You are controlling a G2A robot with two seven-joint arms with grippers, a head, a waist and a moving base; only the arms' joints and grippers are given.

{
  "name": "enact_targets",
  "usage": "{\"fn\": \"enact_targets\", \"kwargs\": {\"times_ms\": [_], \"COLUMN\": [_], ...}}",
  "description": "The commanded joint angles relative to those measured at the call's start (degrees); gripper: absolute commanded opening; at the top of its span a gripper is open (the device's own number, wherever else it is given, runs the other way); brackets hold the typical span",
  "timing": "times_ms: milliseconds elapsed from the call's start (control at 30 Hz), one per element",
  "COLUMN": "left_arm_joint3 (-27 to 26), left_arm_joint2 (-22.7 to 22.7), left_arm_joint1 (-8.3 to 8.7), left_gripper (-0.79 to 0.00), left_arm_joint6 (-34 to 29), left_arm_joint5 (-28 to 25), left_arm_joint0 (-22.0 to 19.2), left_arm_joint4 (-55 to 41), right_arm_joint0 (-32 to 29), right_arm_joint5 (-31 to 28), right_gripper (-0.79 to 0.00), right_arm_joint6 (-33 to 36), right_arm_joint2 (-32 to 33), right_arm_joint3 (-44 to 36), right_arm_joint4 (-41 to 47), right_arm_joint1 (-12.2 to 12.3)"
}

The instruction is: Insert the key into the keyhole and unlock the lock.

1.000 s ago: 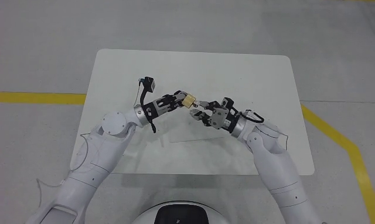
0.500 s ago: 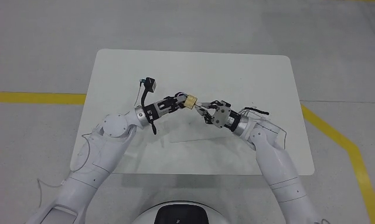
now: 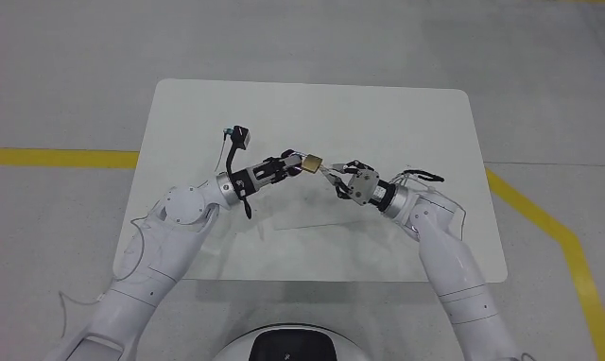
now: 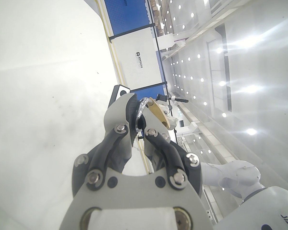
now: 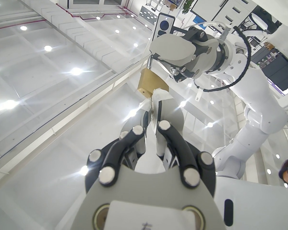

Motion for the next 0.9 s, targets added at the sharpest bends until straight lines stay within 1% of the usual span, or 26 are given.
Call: {"fn": "enact_targets", "kwargs": {"times_ms": [0, 33, 67, 200, 267, 367, 433, 533, 667, 867], "left_arm_joint3": [0.1, 0.2, 0.4, 0.8, 0.9, 1.4, 1.6, 1.7, 1.5, 2.6], "left_arm_joint2": [0.0, 0.1, 0.2, 0.8, 1.2, 1.7, 2.1, 3.3, 5.7, 9.0], "left_arm_joint1": [0.01, 0.0, -0.01, -0.08, -0.08, 0.09, 0.16, 0.12, -0.19, -0.98], "left_gripper": [-0.785, -0.785, -0.785, -0.785, -0.785, -0.785, -0.785, -0.785, -0.785, -0.785], "left_arm_joint6": [0.1, 0.3, 0.5, 2.4, 1.5, -1.4, -1.7, -1.6, -1.5, 0.5], "left_arm_joint5": [0.2, 0.4, 0.6, 2.1, 3.1, 5.1, 6.8, 9.8, 12.7, 17.2], "left_arm_joint0": [-0.1, -0.2, -0.4, -1.0, -1.4, -2.4, -3.0, -3.7, -4.4, -5.8], "left_arm_joint4": [0.3, 0.5, 0.8, 3.8, 4.5, 6.1, 8.2, 11.6, 15.1, 19.2], "right_arm_joint0": [-0.1, -0.2, -0.3, -0.9, -1.7, -4.1, -6.0, -9.3, -9.7, -9.7], "right_arm_joint5": [-0.2, -0.2, -0.4, -2.6, -4.6, -10.6, -14.6, -21.6, -22.0, -22.0], "right_gripper": [-0.554, -0.329, 0.0, 0.0, 0.0, 0.0, 0.0, 0.0, 0.0, 0.0], "right_arm_joint6": [0.0, 0.0, 0.1, 0.1, -0.1, -2.6, -3.5, -8.2, -8.5, -8.5], "right_arm_joint2": [0.3, 0.5, 0.7, 2.6, 4.2, 7.6, 10.6, 13.6, 13.7, 13.7], "right_arm_joint3": [-0.1, -0.1, -0.1, -1.0, -2.3, -6.3, -9.0, -13.9, -14.4, -14.4], "right_arm_joint4": [0.5, 0.8, 1.1, 1.2, 0.3, -3.5, -5.1, -11.8, -12.2, -12.2], "right_arm_joint1": [0.1, 0.1, 0.1, 0.4, 0.7, 1.2, 1.5, 1.9, 1.9, 1.9]}}
